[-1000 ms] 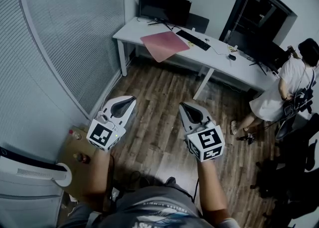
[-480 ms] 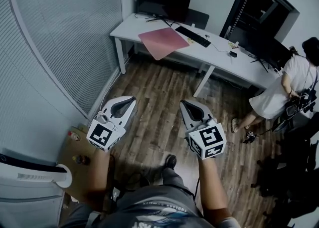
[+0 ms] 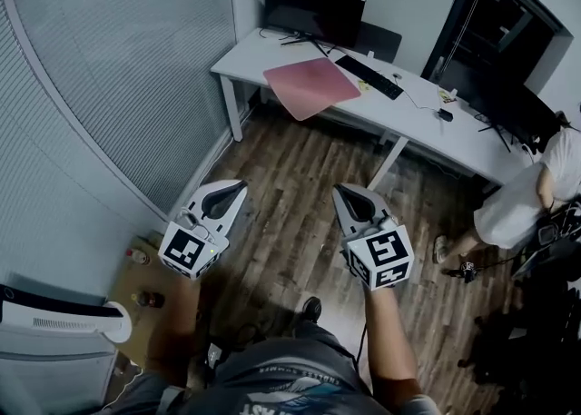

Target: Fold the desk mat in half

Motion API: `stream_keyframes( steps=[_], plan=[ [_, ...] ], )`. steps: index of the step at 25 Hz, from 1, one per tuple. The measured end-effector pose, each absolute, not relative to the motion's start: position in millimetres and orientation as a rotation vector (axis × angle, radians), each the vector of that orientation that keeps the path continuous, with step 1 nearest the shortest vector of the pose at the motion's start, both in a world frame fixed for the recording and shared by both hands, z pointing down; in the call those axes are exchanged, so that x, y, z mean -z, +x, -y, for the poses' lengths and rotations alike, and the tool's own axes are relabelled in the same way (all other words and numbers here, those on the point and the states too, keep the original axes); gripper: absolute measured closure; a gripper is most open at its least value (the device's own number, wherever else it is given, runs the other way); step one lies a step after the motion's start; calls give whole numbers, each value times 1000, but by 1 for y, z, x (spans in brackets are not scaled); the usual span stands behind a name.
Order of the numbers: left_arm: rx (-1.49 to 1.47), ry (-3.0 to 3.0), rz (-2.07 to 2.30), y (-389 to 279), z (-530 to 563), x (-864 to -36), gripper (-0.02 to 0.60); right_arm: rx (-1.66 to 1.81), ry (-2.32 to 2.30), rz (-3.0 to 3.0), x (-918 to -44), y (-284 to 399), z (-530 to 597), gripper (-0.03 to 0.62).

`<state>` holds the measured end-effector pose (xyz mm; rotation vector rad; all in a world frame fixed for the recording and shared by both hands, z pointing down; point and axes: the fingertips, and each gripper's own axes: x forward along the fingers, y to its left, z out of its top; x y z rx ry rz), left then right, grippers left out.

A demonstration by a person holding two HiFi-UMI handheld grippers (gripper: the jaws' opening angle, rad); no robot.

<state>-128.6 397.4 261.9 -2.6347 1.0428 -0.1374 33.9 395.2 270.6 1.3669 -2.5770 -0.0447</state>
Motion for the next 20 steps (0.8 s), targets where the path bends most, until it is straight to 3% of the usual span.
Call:
stream_keyframes(
  steps=[20],
  plan=[
    [256, -2588, -1170, -45, -277, -272, 565, 0, 1227, 2678, -288, 119, -250, 572]
  ],
)
